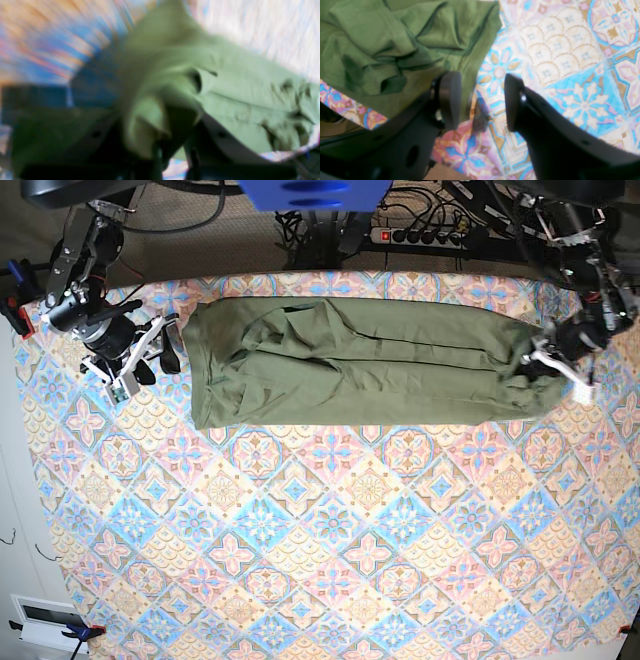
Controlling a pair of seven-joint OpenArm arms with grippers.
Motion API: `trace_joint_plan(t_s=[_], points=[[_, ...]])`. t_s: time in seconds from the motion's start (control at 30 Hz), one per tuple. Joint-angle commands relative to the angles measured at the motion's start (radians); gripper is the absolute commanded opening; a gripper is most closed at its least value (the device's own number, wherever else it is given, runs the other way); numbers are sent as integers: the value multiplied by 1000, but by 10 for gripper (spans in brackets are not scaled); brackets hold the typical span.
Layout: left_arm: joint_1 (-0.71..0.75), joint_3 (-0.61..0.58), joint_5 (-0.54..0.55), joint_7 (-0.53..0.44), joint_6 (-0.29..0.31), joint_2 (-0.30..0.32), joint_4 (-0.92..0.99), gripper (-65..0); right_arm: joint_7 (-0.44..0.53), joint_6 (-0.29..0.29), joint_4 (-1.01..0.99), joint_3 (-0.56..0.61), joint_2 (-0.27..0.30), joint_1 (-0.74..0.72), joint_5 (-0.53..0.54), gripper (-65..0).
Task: Layout the t-shirt on the table in an organized manner, then fold the t-shirt properly
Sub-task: 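Grasp the other strip end with the left gripper and fold it toward the middle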
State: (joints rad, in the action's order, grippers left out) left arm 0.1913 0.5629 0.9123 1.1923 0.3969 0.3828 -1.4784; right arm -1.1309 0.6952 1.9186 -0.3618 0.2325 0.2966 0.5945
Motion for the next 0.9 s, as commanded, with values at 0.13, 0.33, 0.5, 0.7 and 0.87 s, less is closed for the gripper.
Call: trace_joint_plan(t_s=[0.13, 0.33, 0.5, 0.7, 0.87], points=[[-60, -1, 27, -25, 7, -115, -57, -649, 21, 3, 18, -6, 14, -6, 17, -379], [-85, -88, -6, -24, 7, -230, -60, -649, 21, 3, 20, -9, 14, -6, 17, -379], [-83, -114, -8, -24, 7, -292, -61, -649, 19, 3, 20, -15, 15, -6, 18, -379], [-72, -116, 0, -24, 7, -299, -61, -648, 19, 3, 20, -15, 15, -6, 18, -379], [-37, -116, 60, 16, 7, -299, -98, -574, 18, 3, 20, -15, 15, -6, 18, -379]])
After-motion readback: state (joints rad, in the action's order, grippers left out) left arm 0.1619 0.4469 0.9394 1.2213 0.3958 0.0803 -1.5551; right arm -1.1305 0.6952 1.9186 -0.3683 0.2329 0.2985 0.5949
